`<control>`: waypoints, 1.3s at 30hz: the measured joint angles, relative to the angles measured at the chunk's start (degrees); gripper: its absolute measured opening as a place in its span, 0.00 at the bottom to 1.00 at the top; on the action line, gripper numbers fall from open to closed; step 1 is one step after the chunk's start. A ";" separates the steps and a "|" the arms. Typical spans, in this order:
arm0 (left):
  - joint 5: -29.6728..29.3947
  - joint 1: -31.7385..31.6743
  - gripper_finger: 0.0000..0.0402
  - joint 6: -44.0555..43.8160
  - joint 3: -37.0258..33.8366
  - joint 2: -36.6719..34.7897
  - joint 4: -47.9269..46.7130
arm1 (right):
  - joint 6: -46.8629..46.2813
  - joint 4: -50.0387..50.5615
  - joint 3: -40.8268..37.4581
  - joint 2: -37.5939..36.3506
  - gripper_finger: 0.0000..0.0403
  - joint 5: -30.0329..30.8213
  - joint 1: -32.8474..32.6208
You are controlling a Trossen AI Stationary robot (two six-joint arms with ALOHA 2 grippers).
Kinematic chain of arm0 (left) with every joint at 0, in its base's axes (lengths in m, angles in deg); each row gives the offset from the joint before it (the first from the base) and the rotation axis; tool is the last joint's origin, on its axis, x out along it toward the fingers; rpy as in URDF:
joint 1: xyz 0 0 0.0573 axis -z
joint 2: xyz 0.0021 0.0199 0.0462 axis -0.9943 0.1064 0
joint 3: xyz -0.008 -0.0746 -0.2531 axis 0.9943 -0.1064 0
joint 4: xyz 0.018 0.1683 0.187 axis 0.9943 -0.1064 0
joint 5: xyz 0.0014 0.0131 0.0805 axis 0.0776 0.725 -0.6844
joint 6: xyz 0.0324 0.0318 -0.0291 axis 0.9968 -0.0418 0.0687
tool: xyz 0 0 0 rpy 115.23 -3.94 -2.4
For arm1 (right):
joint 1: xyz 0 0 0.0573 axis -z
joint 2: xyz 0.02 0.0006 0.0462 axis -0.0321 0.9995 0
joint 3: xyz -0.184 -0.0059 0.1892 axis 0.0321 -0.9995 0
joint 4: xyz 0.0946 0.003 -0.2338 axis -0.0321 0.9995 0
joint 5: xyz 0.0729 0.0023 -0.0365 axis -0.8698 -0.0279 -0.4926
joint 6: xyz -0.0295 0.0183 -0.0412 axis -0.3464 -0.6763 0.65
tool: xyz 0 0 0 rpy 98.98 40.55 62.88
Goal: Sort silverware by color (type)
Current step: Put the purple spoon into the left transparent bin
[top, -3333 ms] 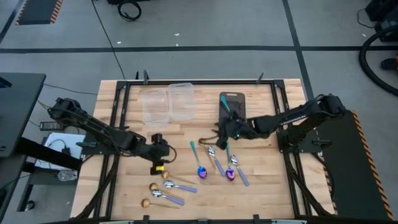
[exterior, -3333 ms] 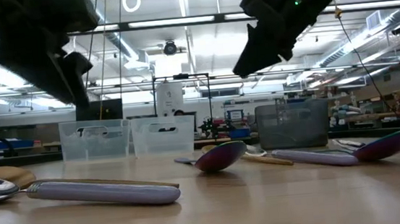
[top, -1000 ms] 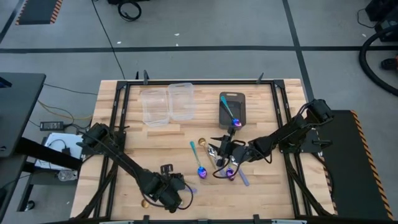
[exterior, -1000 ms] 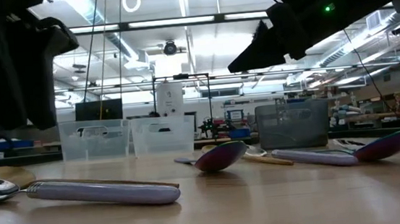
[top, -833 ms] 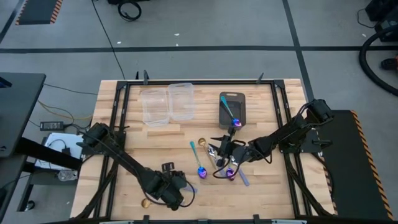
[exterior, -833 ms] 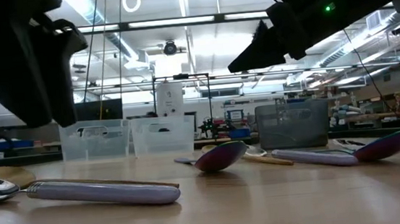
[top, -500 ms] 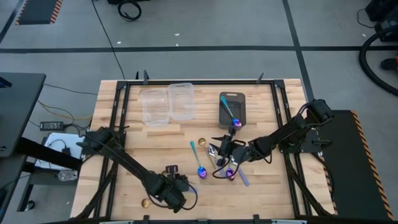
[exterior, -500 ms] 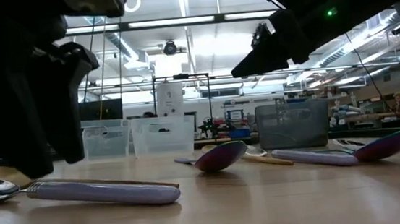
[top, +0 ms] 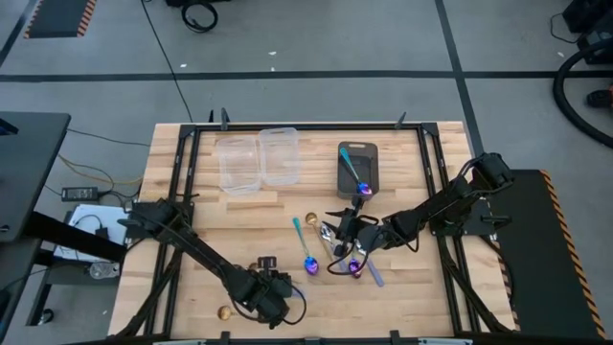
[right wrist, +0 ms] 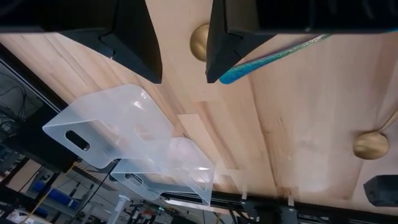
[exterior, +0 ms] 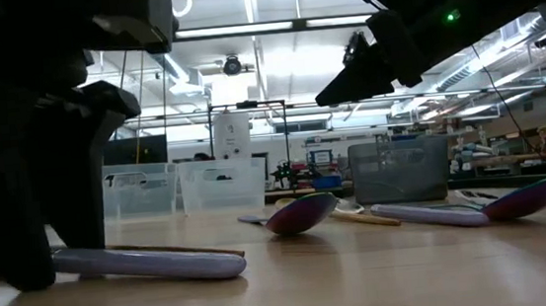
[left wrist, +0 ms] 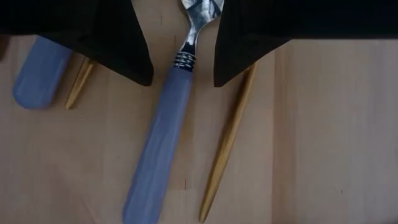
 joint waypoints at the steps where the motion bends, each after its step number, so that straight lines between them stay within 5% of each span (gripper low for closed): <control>1: 0.17 -0.06 0.45 0.27 0.04 0.30 -0.11 | -0.01 0.01 0.00 0.00 0.33 -0.04 0.00; 7: 0.73 -0.15 0.40 1.27 0.01 0.67 -0.79 | -0.39 -0.01 0.00 0.00 0.33 -0.25 0.00; 18: 1.27 -0.26 0.13 4.04 -0.04 0.88 -1.02 | -1.03 -0.03 0.00 0.00 0.33 -1.11 0.00; 39: 0.61 -0.52 0.12 3.97 -0.56 -5.23 -8.55 | -1.51 0.18 0.00 0.00 0.33 -1.15 -0.02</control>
